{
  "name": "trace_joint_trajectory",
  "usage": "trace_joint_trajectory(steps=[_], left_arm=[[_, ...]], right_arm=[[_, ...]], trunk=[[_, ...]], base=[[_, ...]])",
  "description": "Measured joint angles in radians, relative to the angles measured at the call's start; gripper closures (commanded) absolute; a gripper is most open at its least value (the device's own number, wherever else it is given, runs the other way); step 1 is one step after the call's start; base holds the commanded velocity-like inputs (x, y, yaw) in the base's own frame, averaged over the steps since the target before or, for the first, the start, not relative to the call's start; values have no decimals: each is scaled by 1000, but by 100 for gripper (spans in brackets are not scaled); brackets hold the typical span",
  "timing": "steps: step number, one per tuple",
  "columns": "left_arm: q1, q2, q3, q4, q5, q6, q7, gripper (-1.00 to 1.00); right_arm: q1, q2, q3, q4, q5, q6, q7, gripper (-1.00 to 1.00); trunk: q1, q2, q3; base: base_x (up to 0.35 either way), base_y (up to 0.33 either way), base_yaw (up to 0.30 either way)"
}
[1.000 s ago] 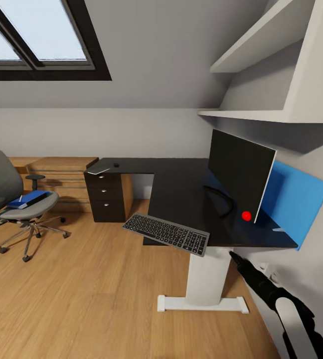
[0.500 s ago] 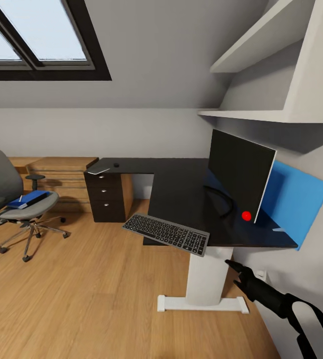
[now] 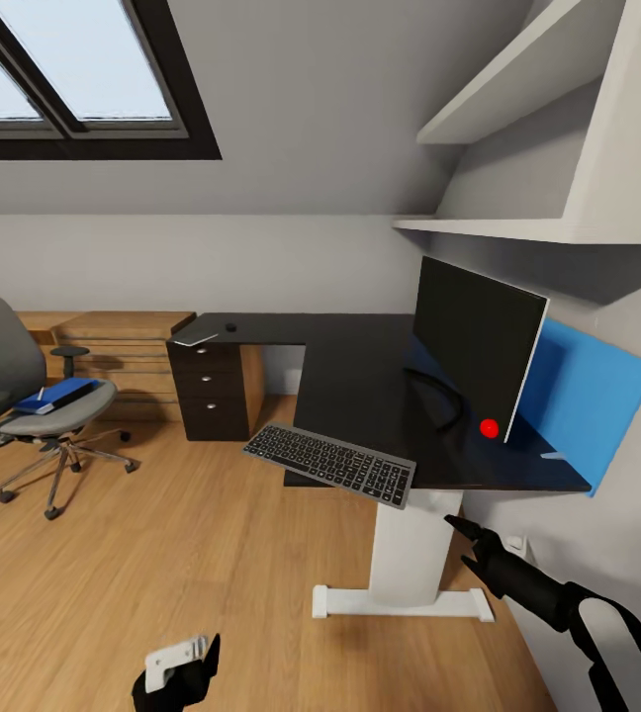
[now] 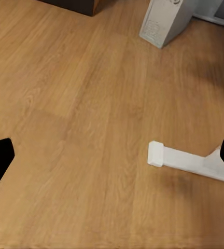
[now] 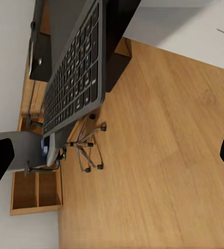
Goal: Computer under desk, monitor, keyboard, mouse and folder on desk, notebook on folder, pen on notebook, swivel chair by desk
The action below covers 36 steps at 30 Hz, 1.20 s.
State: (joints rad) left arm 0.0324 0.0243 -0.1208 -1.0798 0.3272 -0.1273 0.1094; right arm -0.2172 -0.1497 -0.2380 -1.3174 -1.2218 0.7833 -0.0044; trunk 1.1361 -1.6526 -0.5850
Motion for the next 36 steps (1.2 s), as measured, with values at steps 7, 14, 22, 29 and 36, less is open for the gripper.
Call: trace_joint_trajectory(steps=[7, 14, 22, 29, 36], left_arm=[[22, 1, -9, 83, 0, -140, -1, -100], [24, 1, -17, 92, -1, -163, 0, -100], [24, 2, -19, 94, -2, -165, 0, -100], [25, 0, -19, 100, -2, -163, 1, -100], [25, 0, -19, 102, 0, -162, 5, -100]], right_arm=[[0, 2, 2, 23, 7, -4, 1, -100], [-1, 0, 10, 78, 7, 1, 5, -100], [-1, -5, 11, 125, 2, 3, 89, -100], [-2, -5, 13, 129, 6, 5, 138, -100], [-2, -4, 13, 129, 6, 5, 140, -100]], trunk=[[0, 0, 0], [0, 0, 0], [0, 0, 0], [0, 0, 0], [0, 0, 0]], base=[[216, 0, 0], [45, 0, 0], [3, 0, 0], [100, 0, 0], [79, 1, 0]])
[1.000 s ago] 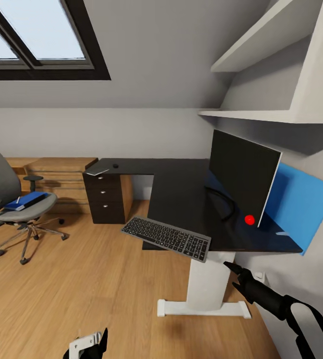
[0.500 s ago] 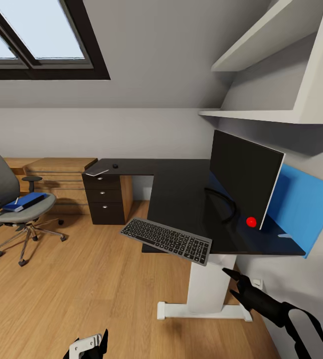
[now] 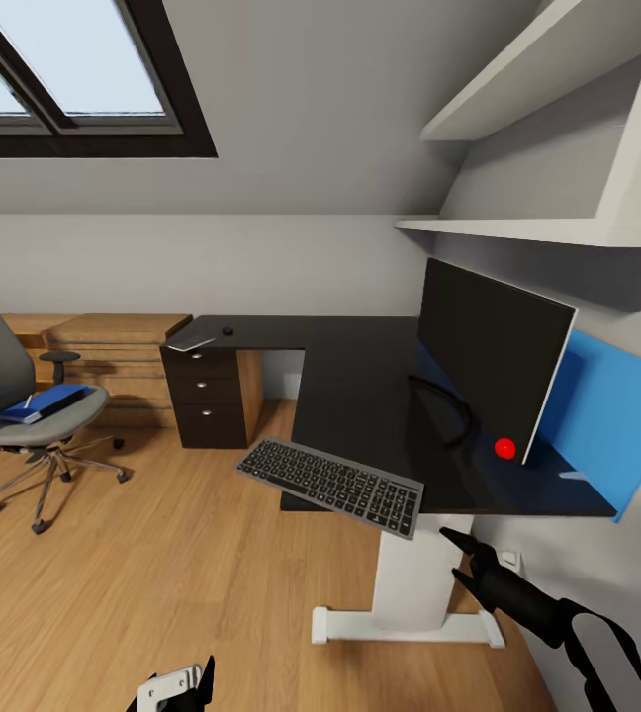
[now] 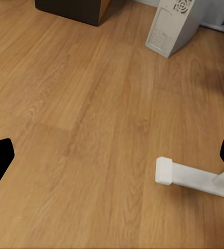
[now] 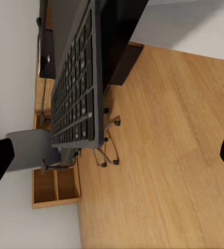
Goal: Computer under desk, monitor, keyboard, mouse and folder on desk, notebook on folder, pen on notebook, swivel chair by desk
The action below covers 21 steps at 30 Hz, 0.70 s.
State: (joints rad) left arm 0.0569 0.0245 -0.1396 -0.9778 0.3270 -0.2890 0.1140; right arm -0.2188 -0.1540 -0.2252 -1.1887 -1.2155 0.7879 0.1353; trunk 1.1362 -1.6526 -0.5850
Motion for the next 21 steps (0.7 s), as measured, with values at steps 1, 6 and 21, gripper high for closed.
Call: trace_joint_trajectory(steps=[1, 6, 21], left_arm=[[0, 0, 0, 0, 0, 0, 0, -100], [0, 0, 0, 10, -1, -1, -1, -100], [0, -2, -2, 30, -1, -1, -4, -100]], right_arm=[[0, 0, 1, 0, 0, 0, 0, -100], [0, 1, 13, 1, 0, 0, 0, -100], [0, 2, 30, 3, 0, -1, 0, -100]], trunk=[[0, 0, 0], [0, 0, 0], [0, 0, 0]], base=[[148, 32, 0], [114, 31, 0], [67, 10, 0]])
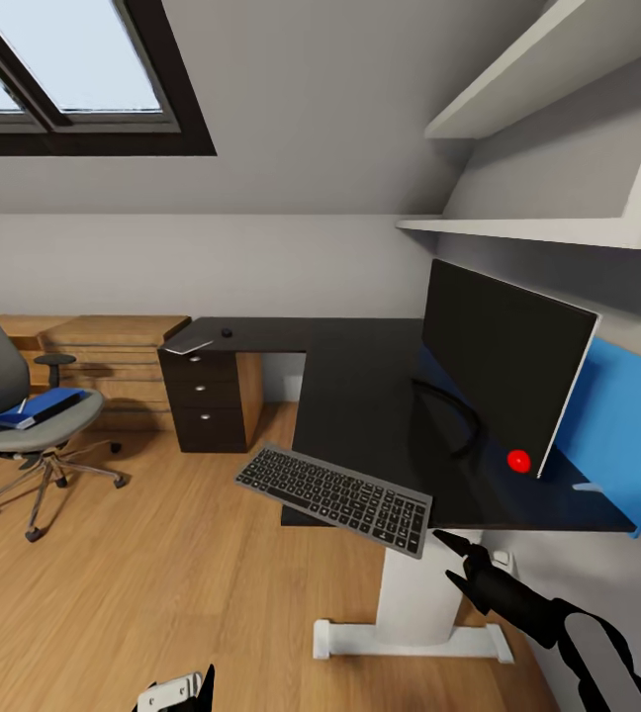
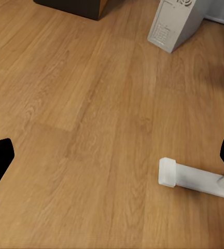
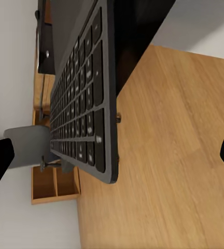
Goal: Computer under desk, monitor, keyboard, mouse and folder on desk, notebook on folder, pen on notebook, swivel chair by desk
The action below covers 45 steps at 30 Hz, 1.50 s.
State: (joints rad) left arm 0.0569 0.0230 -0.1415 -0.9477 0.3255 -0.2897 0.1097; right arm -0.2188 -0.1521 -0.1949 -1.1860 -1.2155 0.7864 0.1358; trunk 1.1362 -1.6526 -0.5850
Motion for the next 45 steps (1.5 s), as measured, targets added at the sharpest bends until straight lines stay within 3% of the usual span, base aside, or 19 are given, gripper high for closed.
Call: trace_joint_trajectory(steps=[32, 39, 45], left_arm=[[0, 0, -3, 2, 0, 0, 1, -100], [0, 0, -3, 2, 0, 0, 2, -100], [0, 0, -3, 2, 0, 0, 2, -100]], right_arm=[[0, 0, 3, 11, 0, 0, 0, -100], [0, 1, 41, 17, 1, -1, 1, -100], [0, 2, 47, 17, 1, -1, 1, -100]], trunk=[[0, 0, 0], [0, 0, 0], [0, 0, 0]], base=[[64, 29, 0], [0, 0, 0], [0, 0, 0]])
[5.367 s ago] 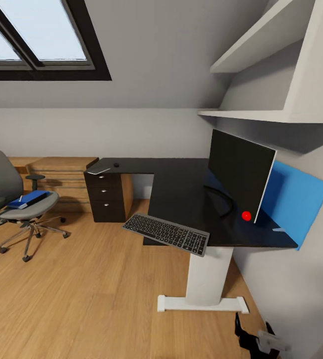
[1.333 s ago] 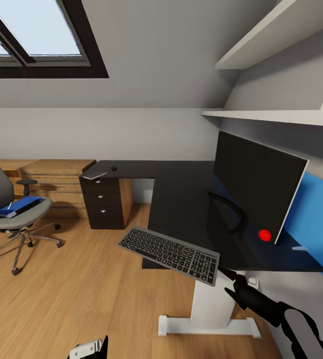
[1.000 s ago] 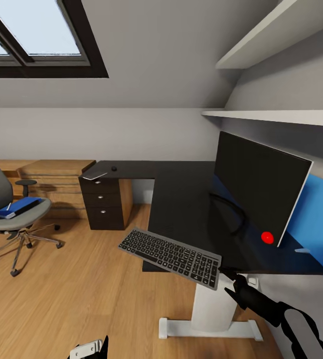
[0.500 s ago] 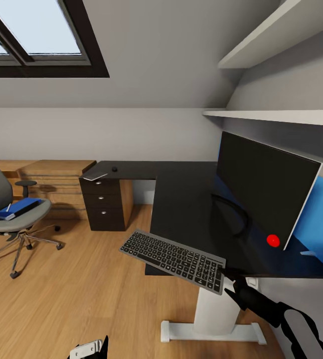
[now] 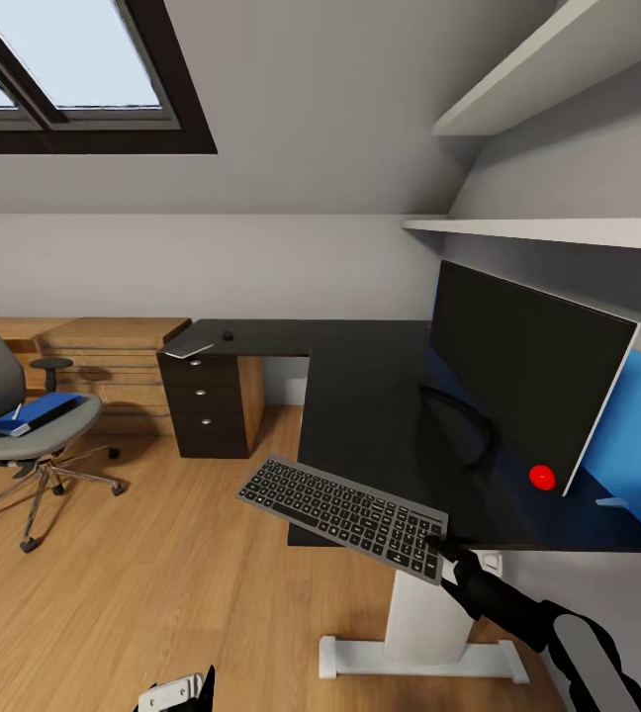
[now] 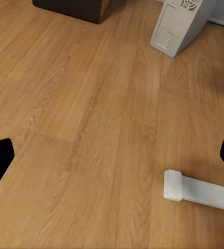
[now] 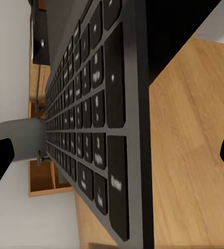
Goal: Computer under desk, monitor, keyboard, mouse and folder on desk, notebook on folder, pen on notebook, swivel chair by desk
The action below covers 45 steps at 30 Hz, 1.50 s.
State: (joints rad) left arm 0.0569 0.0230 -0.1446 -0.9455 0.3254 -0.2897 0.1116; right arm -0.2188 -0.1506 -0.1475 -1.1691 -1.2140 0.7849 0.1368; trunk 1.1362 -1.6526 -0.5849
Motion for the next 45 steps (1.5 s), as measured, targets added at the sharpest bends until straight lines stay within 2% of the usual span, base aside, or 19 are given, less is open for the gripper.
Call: trace_joint_trajectory(steps=[25, 26, 31, 40, 45], left_arm=[[0, 0, 0, 0, 0, 0, 0, -100], [0, 0, 0, 0, 0, 0, 0, -100], [0, 0, 0, 0, 0, 0, 1, -100], [0, 0, 0, 0, 1, 0, 1, -100], [0, -1, 0, 0, 0, 0, 2, -100]], right_arm=[[0, -2, 2, -2, 0, 0, 0, -100], [0, -2, 2, -2, 0, 0, 0, 100], [0, -1, 2, -2, -10, 0, 1, 100], [0, -1, 1, -3, -4, 0, 1, 100], [0, 0, -1, -5, -5, -1, 1, 100]], trunk=[[0, 0, 0], [0, 0, 0], [0, 0, 0], [0, 0, 0], [-19, 35, 16]], base=[[0, 18, 0], [0, 0, 0], [0, 0, 0], [0, 0, 0], [0, 0, 0]])
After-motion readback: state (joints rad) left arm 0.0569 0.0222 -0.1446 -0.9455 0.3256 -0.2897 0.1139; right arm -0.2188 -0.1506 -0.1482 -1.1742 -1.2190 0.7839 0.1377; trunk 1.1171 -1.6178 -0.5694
